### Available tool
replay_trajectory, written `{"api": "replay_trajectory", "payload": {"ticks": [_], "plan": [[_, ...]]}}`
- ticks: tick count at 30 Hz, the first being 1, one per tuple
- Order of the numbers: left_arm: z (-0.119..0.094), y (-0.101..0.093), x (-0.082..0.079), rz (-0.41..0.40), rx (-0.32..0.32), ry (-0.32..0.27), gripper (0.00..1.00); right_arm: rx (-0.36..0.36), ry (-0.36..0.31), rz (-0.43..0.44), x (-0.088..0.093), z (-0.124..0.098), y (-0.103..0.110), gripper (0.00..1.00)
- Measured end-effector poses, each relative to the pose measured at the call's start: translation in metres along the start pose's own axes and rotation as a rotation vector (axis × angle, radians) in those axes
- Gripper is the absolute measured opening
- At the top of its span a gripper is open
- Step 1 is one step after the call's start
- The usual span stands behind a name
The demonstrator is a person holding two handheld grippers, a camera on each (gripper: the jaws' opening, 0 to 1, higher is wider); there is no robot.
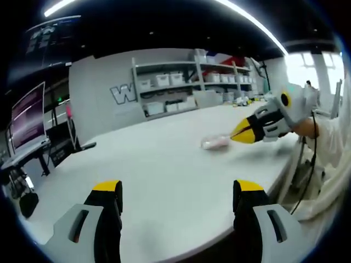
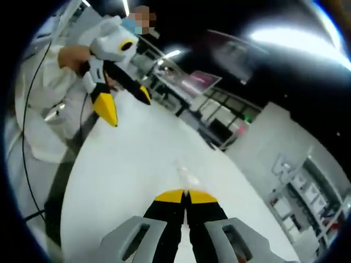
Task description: Open the resealable bag by pulling the two sides of the seal apart until the entire bag opening is separated and visibly accessible.
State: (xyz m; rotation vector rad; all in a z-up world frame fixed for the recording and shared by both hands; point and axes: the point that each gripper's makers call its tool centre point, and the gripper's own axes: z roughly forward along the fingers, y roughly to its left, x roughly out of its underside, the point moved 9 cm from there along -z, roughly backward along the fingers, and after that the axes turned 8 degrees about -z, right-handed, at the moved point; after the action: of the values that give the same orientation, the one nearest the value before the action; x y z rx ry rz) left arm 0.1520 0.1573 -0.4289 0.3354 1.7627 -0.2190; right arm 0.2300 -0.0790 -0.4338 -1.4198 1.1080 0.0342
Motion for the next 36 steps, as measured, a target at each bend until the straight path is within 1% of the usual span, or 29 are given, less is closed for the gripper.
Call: {"api": "replay_trajectory", "payload": {"ticks": [3,11,15,19,25,32,36], "plan": [[0.000,-0.001,0.000,0.000,0.002,-0.002,0.82,-0.008,-0.001,0.024,0.002,0.001,0.005,0.00],[-0.001,0.000,0.001,0.001,0.002,0.000,0.82,0.006,0.002,0.068,0.007,-0.001,0.011,0.00],[0.000,-0.001,0.003,0.004,0.000,0.012,0.82,0.048,-0.013,0.098,0.008,-0.004,0.011,0.00],[0.001,0.000,0.003,0.002,0.000,0.014,0.82,0.071,-0.015,0.102,0.007,-0.007,0.010,0.00],[0.003,-0.001,0.003,-0.002,-0.002,0.016,0.81,0.085,-0.017,0.098,0.006,-0.010,0.009,0.02],[0.004,-0.002,0.003,-0.005,0.000,0.013,0.81,0.069,-0.038,0.106,0.001,-0.014,0.016,0.02],[0.005,-0.001,0.003,-0.008,-0.001,0.014,0.81,0.072,-0.038,0.109,0.001,-0.015,0.015,0.02]]}}
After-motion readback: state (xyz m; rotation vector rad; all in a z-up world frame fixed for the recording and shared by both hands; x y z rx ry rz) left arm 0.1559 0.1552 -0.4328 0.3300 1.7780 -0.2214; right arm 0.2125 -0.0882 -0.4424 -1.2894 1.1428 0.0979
